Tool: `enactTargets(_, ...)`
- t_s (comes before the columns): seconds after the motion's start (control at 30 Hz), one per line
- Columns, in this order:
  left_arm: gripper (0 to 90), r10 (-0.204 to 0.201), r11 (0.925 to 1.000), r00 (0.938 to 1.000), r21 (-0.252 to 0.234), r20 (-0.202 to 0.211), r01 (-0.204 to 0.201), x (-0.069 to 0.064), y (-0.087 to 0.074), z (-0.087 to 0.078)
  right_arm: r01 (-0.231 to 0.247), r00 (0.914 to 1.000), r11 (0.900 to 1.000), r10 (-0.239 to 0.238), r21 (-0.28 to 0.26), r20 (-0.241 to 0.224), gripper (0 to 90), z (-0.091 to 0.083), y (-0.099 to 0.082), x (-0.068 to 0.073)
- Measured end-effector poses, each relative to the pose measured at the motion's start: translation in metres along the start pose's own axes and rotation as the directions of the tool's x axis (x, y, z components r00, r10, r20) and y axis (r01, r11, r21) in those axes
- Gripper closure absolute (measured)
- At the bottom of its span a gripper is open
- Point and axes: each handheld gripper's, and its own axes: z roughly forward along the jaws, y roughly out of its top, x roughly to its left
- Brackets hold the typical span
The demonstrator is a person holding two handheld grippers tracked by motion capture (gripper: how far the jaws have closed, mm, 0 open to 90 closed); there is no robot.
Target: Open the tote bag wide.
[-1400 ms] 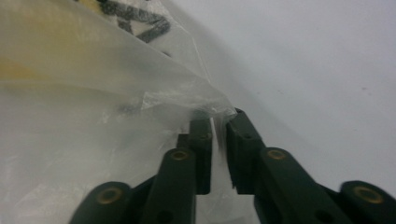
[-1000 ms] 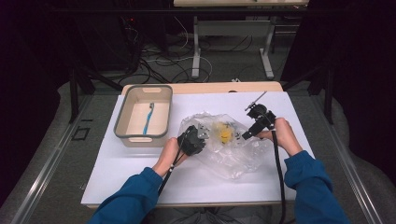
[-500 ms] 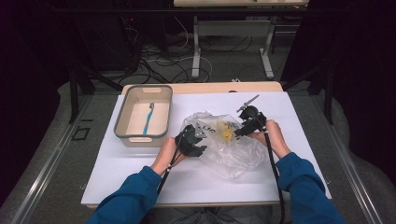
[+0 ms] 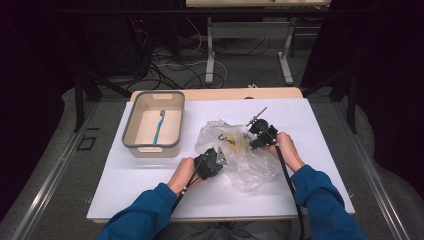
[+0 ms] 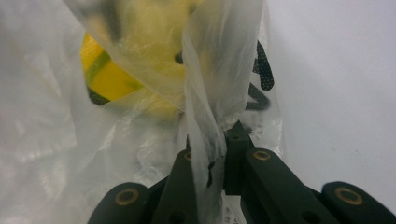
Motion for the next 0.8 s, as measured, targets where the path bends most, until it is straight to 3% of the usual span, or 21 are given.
enactTargets(0.03, 90.0, 0.004, 1.0000, 0.9998, 0.001, 0.018, -0.004, -0.002, 0.000, -0.003, 0.000, 1.0000, 1.0000, 0.000, 0.000, 0.000, 90.0, 0.000, 0.000, 0.000)
enactTargets(0.07, 90.0, 0.003, 1.0000, 0.9993, 0.004, 0.036, -0.003, -0.005, -0.001, -0.005, -0.097, 0.9944, 0.9795, 0.103, -0.176, 0.024, 90.0, 0.015, -0.006, -0.004)
enactTargets(0.1, 90.0, 0.014, 0.9997, 0.9987, 0.018, 0.048, -0.015, -0.009, -0.002, -0.007, -0.097, 0.9944, 0.9795, 0.103, -0.176, 0.024, 90.0, 0.015, -0.006, -0.004)
enactTargets(0.13, 90.0, 0.014, 0.9998, 0.9971, 0.011, 0.074, -0.015, -0.012, -0.005, -0.009, -0.117, 0.9900, 0.9913, 0.121, -0.059, 0.071, 90.0, 0.009, -0.007, -0.014)
enactTargets(0.23, 90.0, 0.016, 0.9996, 0.9916, 0.021, 0.128, -0.019, -0.020, -0.011, -0.018, -0.138, 0.9862, 0.9896, 0.141, -0.040, 0.087, 90.0, 0.011, -0.011, -0.029)
enactTargets(0.27, 90.0, 0.018, 0.9995, 0.9914, 0.022, 0.130, -0.021, -0.023, -0.013, -0.021, -0.138, 0.9862, 0.9896, 0.141, -0.040, 0.087, 90.0, 0.011, -0.011, -0.029)
enactTargets(0.3, 90.0, 0.017, 0.9996, 0.9912, 0.021, 0.132, -0.020, -0.024, -0.014, -0.023, -0.158, 0.9806, 0.9866, 0.162, -0.040, 0.111, 90.0, 0.013, -0.012, -0.031)
enactTargets(0.37, 90.0, 0.009, 0.9999, 0.9926, 0.007, 0.121, -0.010, -0.023, -0.016, -0.026, -0.182, 0.9776, 0.9818, 0.186, -0.054, 0.098, 90.0, 0.013, -0.014, -0.036)
enactTargets(0.43, 90.0, -0.011, 0.9999, 0.9966, -0.004, 0.081, 0.011, -0.019, -0.015, -0.028, -0.167, 0.9816, 0.9840, 0.172, -0.062, 0.083, 90.0, 0.013, -0.014, -0.036)
enactTargets(0.47, 85.2, -0.029, 0.9995, 0.9971, -0.013, 0.070, 0.030, -0.016, -0.014, -0.030, -0.182, 0.9811, 0.9801, 0.186, -0.080, 0.052, 90.0, 0.012, -0.013, -0.034)
enactTargets(0.5, 76.0, -0.039, 0.9988, 0.9980, -0.027, 0.050, 0.040, -0.014, -0.012, -0.033, -0.167, 0.9836, 0.9808, 0.173, -0.101, 0.052, 89.5, 0.012, -0.013, -0.033)
enactTargets(0.53, 61.1, -0.044, 0.9977, 0.9984, -0.049, 0.036, 0.046, -0.013, -0.009, -0.038, -0.165, 0.9848, 0.9831, 0.168, -0.080, 0.043, 85.4, 0.004, -0.010, -0.027)
enactTargets(0.57, 53.0, -0.055, 0.9956, 0.9983, -0.075, 0.016, 0.056, -0.012, -0.006, -0.044, -0.172, 0.9838, 0.9734, 0.178, -0.151, 0.024, 84.9, 0.006, -0.010, -0.025)
enactTargets(0.6, 47.8, -0.061, 0.9943, 0.9980, -0.089, -0.019, 0.059, -0.012, -0.001, -0.050, -0.172, 0.9832, 0.9745, 0.179, -0.144, 0.038, 83.8, 0.003, -0.008, -0.023)
enactTargets(0.67, 44.7, -0.066, 0.9895, 0.9960, -0.133, -0.060, 0.057, -0.008, 0.010, -0.062, -0.157, 0.9858, 0.9774, 0.164, -0.142, 0.037, 81.6, -0.001, -0.007, -0.021)
enactTargets(0.7, 38.3, -0.067, 0.9879, 0.9938, -0.146, -0.089, 0.053, -0.007, 0.015, -0.066, -0.164, 0.9851, 0.9731, 0.170, -0.162, 0.024, 80.0, -0.004, -0.007, -0.016)
enactTargets(0.77, 37.3, -0.080, 0.9844, 0.9910, -0.165, -0.108, 0.061, -0.001, 0.023, -0.071, -0.141, 0.9888, 0.9774, 0.147, -0.157, 0.025, 79.3, -0.006, -0.007, -0.016)
enactTargets(0.8, 36.2, -0.101, 0.9793, 0.9891, -0.186, -0.107, 0.080, 0.002, 0.026, -0.072, -0.163, 0.9854, 0.9753, 0.169, -0.149, 0.025, 78.5, -0.007, -0.007, -0.014)
